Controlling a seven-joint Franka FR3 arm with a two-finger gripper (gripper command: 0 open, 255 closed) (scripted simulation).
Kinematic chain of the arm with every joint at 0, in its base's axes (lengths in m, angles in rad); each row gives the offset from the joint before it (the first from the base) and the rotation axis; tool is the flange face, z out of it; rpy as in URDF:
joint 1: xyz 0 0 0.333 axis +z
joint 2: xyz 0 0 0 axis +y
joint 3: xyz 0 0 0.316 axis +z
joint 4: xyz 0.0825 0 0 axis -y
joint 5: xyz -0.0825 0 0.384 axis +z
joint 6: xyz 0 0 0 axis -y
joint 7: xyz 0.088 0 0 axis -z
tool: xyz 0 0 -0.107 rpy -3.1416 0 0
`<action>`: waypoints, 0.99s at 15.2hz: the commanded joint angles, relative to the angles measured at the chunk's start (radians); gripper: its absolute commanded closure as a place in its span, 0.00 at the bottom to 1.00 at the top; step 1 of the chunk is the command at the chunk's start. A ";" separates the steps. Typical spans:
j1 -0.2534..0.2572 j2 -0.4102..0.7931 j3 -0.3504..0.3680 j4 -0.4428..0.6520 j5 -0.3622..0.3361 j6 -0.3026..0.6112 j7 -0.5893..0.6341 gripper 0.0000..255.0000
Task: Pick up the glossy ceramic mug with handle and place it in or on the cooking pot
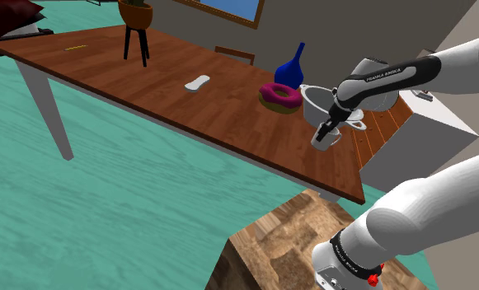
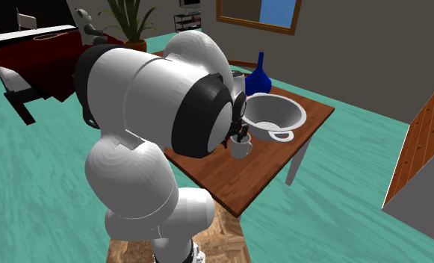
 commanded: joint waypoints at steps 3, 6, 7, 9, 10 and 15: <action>0.000 0.000 0.000 0.000 0.000 0.000 0.000 1.00; 0.000 0.000 0.000 0.000 0.000 0.000 0.000 1.00; 0.000 0.000 0.000 0.000 0.000 0.000 0.000 1.00; 0.000 0.000 0.000 0.000 0.000 0.000 0.000 1.00; -0.002 -0.011 0.004 0.006 -0.004 -0.016 0.003 1.00; -0.010 -0.062 0.023 0.038 -0.017 -0.097 0.015 1.00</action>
